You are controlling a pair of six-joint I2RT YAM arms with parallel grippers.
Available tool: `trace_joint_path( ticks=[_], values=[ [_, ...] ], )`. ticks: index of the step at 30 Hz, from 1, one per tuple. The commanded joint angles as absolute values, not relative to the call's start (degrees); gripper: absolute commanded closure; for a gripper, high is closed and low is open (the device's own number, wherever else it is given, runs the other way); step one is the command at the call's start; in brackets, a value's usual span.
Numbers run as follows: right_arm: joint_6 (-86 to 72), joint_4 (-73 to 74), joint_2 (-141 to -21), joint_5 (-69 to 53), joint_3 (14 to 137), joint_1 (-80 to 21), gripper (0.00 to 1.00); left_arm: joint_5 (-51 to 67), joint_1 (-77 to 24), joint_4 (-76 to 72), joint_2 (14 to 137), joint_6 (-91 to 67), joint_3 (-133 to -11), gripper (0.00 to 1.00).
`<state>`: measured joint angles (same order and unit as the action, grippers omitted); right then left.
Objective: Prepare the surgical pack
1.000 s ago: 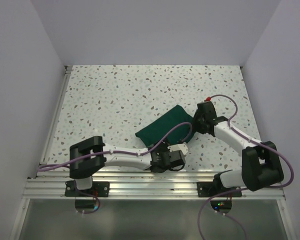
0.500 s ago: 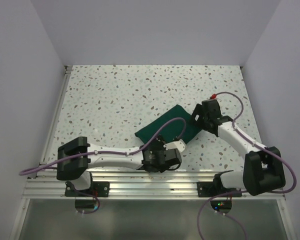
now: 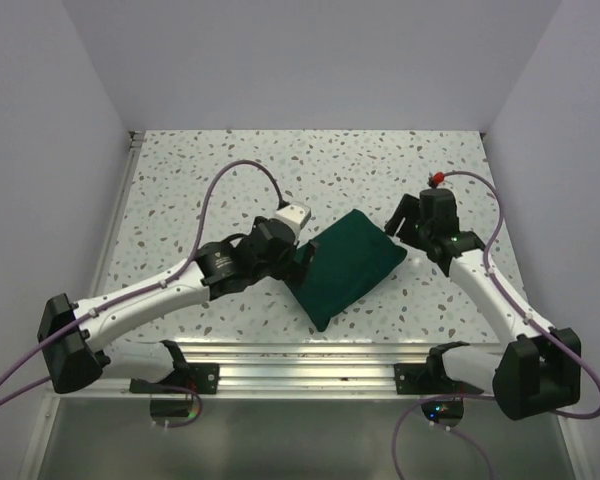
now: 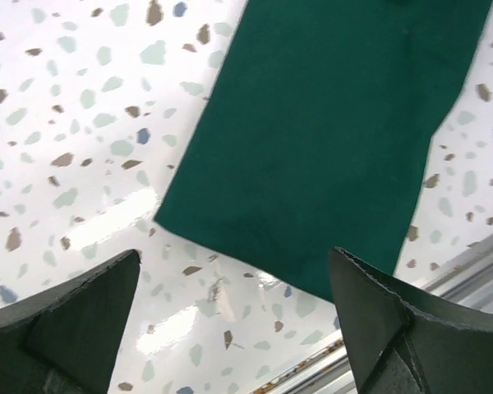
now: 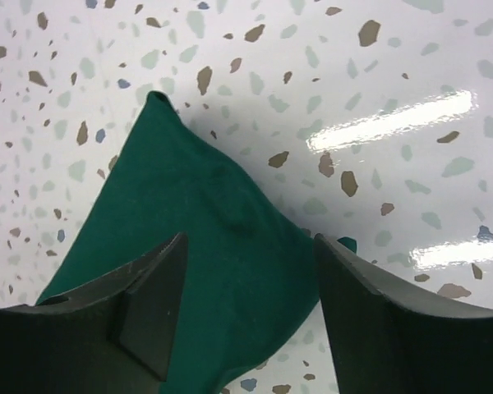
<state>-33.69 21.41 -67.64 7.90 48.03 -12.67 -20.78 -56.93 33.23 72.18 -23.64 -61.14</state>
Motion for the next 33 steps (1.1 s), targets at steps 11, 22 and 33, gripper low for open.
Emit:
trace_joint_path(
  ticks=[11,22,33],
  values=[
    [-36.4,17.0,-69.4,-0.8,43.6,-12.4,0.96,10.5,-57.8,3.1,76.3,-27.9,-52.9,0.3],
    [-35.7,15.7,-74.0,5.4,41.2,-9.8,1.0,10.7,-65.0,-5.6,84.4,-27.9,-48.9,0.35],
    [-34.5,14.2,-74.1,3.8,40.7,-8.1,1.0,8.4,-65.1,-8.6,86.3,-29.0,-41.3,0.41]
  ],
)
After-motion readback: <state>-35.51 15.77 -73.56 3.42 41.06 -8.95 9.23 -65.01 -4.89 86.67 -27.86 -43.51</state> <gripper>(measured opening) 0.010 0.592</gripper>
